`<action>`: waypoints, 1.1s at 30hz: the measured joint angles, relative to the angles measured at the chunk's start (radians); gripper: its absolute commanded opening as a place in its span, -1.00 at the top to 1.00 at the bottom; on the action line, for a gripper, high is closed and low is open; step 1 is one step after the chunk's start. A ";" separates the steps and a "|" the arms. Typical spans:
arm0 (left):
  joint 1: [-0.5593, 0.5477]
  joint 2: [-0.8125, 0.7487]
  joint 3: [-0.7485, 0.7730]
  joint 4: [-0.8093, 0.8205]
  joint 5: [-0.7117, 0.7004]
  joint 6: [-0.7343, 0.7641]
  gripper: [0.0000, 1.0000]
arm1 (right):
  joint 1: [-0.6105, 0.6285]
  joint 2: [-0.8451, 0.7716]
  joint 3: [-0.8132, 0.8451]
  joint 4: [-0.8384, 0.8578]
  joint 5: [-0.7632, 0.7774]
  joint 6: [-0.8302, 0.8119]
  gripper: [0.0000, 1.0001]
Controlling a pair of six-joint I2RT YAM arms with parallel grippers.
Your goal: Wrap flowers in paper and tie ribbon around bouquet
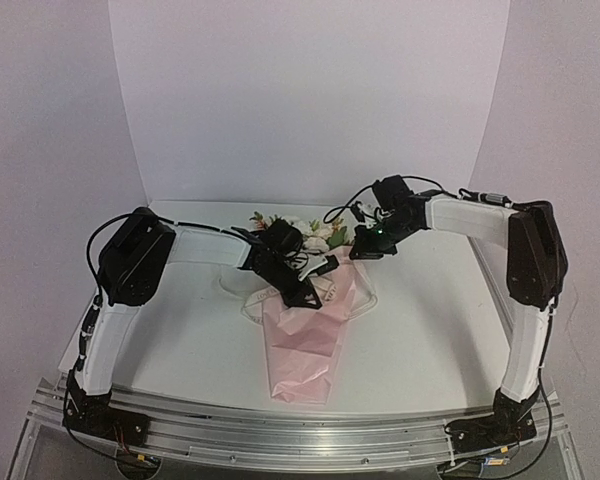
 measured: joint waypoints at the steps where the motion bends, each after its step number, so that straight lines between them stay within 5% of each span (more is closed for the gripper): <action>1: 0.000 0.000 0.003 0.001 -0.001 -0.004 1.00 | 0.001 -0.018 -0.007 -0.001 0.000 0.001 1.00; 10: 0.002 0.022 0.068 0.032 -0.008 -0.052 1.00 | 0.024 -0.123 -0.110 -0.007 -0.025 0.018 1.00; 20: 0.005 0.050 0.097 0.093 0.010 -0.113 1.00 | 0.051 -0.169 -0.291 0.087 -0.337 0.196 0.98; 27: 0.013 0.050 0.047 0.137 0.055 -0.154 1.00 | 0.076 -0.102 -0.300 0.150 -0.404 0.321 0.13; 33: 0.018 0.050 0.023 0.168 0.071 -0.158 1.00 | 0.075 -0.087 -0.224 0.016 -0.330 0.313 -0.05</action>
